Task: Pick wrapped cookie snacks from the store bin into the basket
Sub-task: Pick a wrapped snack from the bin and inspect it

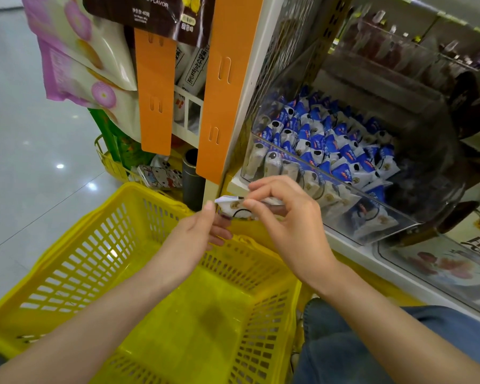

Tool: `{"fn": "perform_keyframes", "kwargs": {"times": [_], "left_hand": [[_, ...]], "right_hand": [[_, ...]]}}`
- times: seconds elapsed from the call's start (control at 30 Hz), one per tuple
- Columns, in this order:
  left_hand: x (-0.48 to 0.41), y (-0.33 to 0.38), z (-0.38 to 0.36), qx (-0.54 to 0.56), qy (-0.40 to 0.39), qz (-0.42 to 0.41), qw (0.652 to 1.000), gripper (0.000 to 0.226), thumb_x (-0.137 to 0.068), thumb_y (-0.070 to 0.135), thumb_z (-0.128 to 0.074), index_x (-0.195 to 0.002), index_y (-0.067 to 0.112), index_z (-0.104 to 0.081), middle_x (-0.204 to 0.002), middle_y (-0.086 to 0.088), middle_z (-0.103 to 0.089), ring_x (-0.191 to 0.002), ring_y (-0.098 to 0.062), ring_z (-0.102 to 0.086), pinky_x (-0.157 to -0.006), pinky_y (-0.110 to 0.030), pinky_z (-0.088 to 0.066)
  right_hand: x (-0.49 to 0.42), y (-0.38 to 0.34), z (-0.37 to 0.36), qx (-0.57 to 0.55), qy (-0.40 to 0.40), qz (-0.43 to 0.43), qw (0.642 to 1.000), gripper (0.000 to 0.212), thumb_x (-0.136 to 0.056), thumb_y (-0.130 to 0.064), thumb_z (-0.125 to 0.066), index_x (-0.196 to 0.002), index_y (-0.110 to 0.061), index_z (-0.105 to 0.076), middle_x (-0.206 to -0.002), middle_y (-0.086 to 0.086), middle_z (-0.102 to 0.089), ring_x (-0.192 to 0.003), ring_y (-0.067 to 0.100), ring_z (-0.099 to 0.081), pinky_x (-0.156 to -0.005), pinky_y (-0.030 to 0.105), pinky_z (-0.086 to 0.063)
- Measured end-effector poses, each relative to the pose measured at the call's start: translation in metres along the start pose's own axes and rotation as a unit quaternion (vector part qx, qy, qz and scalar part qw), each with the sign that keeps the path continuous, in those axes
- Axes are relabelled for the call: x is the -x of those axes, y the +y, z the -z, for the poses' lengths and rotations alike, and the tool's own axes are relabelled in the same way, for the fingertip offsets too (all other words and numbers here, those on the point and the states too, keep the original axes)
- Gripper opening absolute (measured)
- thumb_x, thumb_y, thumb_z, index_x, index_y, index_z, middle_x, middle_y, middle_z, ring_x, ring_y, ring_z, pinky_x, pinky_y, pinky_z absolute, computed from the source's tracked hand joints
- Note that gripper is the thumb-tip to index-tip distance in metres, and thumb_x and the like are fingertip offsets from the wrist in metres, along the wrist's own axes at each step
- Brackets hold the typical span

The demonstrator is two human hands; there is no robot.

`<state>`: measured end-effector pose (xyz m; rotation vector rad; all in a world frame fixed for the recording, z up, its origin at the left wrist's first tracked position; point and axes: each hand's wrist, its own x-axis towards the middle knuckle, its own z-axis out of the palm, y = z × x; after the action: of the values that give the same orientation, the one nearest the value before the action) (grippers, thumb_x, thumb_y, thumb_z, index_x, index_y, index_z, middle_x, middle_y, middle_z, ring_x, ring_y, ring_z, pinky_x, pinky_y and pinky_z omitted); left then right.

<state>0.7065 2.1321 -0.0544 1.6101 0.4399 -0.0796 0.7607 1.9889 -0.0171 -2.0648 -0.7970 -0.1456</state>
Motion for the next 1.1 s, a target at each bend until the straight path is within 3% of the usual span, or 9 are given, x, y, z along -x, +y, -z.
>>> {"fn": "perform_keyframes", "kwargs": {"times": [0.1, 0.23, 0.33, 0.43, 0.53, 0.6, 0.8, 0.93, 1.1], "left_hand": [[-0.001, 0.011, 0.002, 0.126, -0.019, 0.065, 0.99, 0.053, -0.096, 0.048, -0.018, -0.089, 0.022, -0.064, -0.078, 0.0, -0.071, -0.074, -0.017, -0.065, -0.065, -0.022, -0.053], [0.004, 0.012, 0.004, 0.148, 0.035, 0.015, 0.988, 0.02, -0.093, 0.027, -0.051, -0.096, 0.016, -0.068, -0.091, -0.003, -0.071, -0.091, -0.019, -0.064, -0.085, -0.036, -0.052], [0.005, 0.014, 0.003, 0.127, 0.059, -0.019, 0.99, 0.02, -0.092, 0.013, -0.052, -0.108, 0.008, -0.062, -0.092, -0.004, -0.069, -0.082, -0.014, -0.063, -0.077, -0.029, -0.05], [0.005, 0.015, 0.002, 0.115, 0.051, -0.04, 0.991, 0.019, -0.092, 0.011, -0.05, -0.107, 0.01, -0.062, -0.092, -0.002, -0.07, -0.073, -0.004, -0.065, -0.066, -0.016, -0.05], [0.005, 0.013, 0.0, 0.118, 0.022, -0.052, 0.991, 0.018, -0.092, 0.007, -0.049, -0.103, 0.01, -0.063, -0.089, -0.002, -0.07, -0.069, 0.0, -0.064, -0.062, -0.009, -0.048], [0.007, 0.01, -0.003, 0.085, 0.014, -0.067, 0.994, 0.018, -0.092, 0.006, -0.048, -0.101, 0.015, -0.06, -0.092, 0.0, -0.068, -0.076, -0.004, -0.063, -0.065, -0.01, -0.047], [0.01, -0.006, -0.003, -0.152, 0.076, -0.229, 0.958, 0.031, -0.087, 0.013, -0.058, -0.111, 0.027, -0.043, -0.104, 0.018, -0.05, -0.093, 0.013, -0.048, -0.075, -0.003, -0.039], [0.009, -0.009, -0.002, -0.164, 0.045, -0.234, 0.957, 0.031, -0.087, 0.027, -0.058, -0.112, 0.033, -0.042, -0.107, 0.023, -0.049, -0.094, 0.016, -0.047, -0.074, 0.0, -0.037], [0.008, -0.009, 0.001, -0.175, 0.028, -0.233, 0.956, 0.027, -0.084, 0.028, -0.063, -0.103, 0.037, -0.045, -0.102, 0.018, -0.053, -0.088, 0.008, -0.051, -0.069, -0.005, -0.04]], "right_hand": [[0.005, -0.003, -0.001, 0.056, -0.08, 0.071, 0.993, 0.009, -0.086, -0.019, -0.062, -0.087, -0.011, -0.067, -0.107, 0.0, -0.059, -0.103, 0.006, -0.052, -0.083, 0.029, -0.051], [0.008, -0.004, -0.002, 0.133, -0.16, 0.126, 0.97, 0.008, -0.085, -0.018, -0.064, -0.09, -0.011, -0.066, -0.111, 0.002, -0.059, -0.107, 0.008, -0.047, -0.081, 0.031, -0.048], [0.01, -0.008, -0.007, 0.052, -0.128, 0.027, 0.99, 0.012, -0.087, -0.022, -0.063, -0.096, -0.015, -0.06, -0.108, -0.002, -0.055, -0.104, 0.003, -0.048, -0.089, 0.017, -0.041], [0.008, -0.008, -0.009, -0.013, -0.069, -0.134, 0.989, 0.019, -0.091, -0.025, -0.056, -0.107, -0.021, -0.047, -0.109, -0.005, -0.055, -0.097, -0.001, -0.053, -0.083, 0.013, -0.045], [0.001, -0.007, -0.007, -0.223, -0.106, -0.31, 0.918, 0.018, -0.095, -0.022, -0.048, -0.111, -0.015, -0.052, -0.112, 0.006, -0.063, -0.092, 0.009, -0.062, -0.078, 0.018, -0.051], [0.001, -0.01, -0.005, -0.324, -0.135, -0.362, 0.863, 0.019, -0.096, -0.02, -0.046, -0.107, -0.013, -0.058, -0.103, 0.006, -0.069, -0.086, 0.015, -0.066, -0.076, 0.026, -0.055], [0.005, -0.013, -0.011, -0.22, -0.116, -0.333, 0.91, 0.014, -0.091, -0.013, -0.054, -0.105, -0.01, -0.053, -0.11, 0.014, -0.062, -0.088, 0.019, -0.063, -0.074, 0.035, -0.055], [0.008, -0.013, -0.013, -0.232, -0.129, -0.33, 0.906, 0.024, -0.093, -0.016, -0.052, -0.113, -0.005, -0.049, -0.115, 0.017, -0.06, -0.1, 0.025, -0.064, -0.073, 0.032, -0.057], [0.008, -0.007, -0.013, -0.203, -0.141, -0.335, 0.909, 0.034, -0.096, -0.027, -0.043, -0.114, 0.001, -0.046, -0.111, 0.023, -0.061, -0.091, 0.025, -0.067, -0.07, 0.031, -0.057]]}}
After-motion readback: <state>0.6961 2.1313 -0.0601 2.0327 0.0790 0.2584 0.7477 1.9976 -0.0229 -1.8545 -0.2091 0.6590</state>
